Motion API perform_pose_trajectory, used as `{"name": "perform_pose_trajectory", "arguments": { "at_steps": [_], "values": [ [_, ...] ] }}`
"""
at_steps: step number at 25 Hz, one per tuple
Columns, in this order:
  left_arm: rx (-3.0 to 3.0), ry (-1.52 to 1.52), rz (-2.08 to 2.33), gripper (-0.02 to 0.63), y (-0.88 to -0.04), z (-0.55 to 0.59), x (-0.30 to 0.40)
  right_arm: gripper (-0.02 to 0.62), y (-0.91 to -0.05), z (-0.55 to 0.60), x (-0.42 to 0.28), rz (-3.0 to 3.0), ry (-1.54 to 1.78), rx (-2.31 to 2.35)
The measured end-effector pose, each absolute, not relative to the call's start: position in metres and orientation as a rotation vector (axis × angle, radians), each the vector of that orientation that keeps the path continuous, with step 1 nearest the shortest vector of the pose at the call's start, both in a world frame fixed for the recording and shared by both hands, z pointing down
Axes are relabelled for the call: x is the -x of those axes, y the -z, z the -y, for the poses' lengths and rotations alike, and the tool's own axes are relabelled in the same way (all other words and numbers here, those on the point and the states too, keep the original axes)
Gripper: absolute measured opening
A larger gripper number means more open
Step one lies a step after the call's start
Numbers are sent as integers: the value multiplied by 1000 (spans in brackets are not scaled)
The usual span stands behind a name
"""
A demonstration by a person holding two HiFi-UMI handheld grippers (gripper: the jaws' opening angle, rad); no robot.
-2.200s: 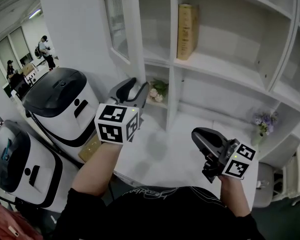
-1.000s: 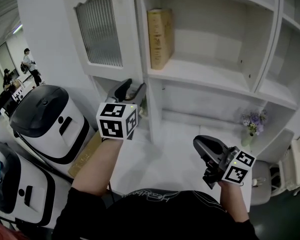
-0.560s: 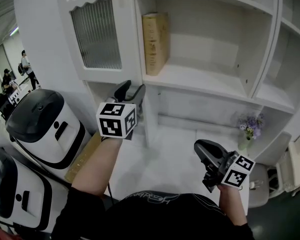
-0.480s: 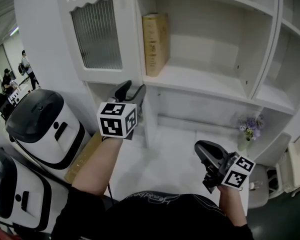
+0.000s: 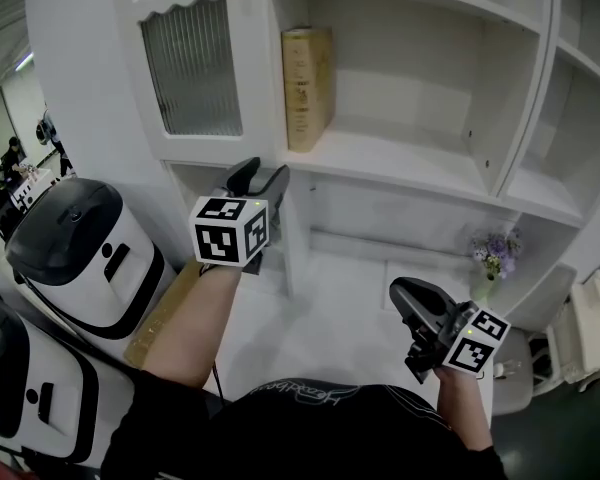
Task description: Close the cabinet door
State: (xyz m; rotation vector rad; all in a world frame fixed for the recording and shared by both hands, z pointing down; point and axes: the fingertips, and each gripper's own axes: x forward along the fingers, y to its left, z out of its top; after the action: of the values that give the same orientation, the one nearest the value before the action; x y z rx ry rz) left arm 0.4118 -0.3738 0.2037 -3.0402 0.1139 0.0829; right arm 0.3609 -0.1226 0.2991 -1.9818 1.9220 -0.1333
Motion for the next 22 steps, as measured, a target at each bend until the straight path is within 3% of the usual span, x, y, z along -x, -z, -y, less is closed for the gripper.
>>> {"name": "perform_pose_trajectory", "arguments": {
  "at_steps": [10, 22],
  "values": [
    [3072, -134, 11, 213, -195, 367, -388, 55, -287, 123, -324, -1933, 104, 2001],
    [3173, -99, 674, 127, -242, 281, -296, 55, -292, 148, -275, -1962, 157, 1975]
  ]
}}
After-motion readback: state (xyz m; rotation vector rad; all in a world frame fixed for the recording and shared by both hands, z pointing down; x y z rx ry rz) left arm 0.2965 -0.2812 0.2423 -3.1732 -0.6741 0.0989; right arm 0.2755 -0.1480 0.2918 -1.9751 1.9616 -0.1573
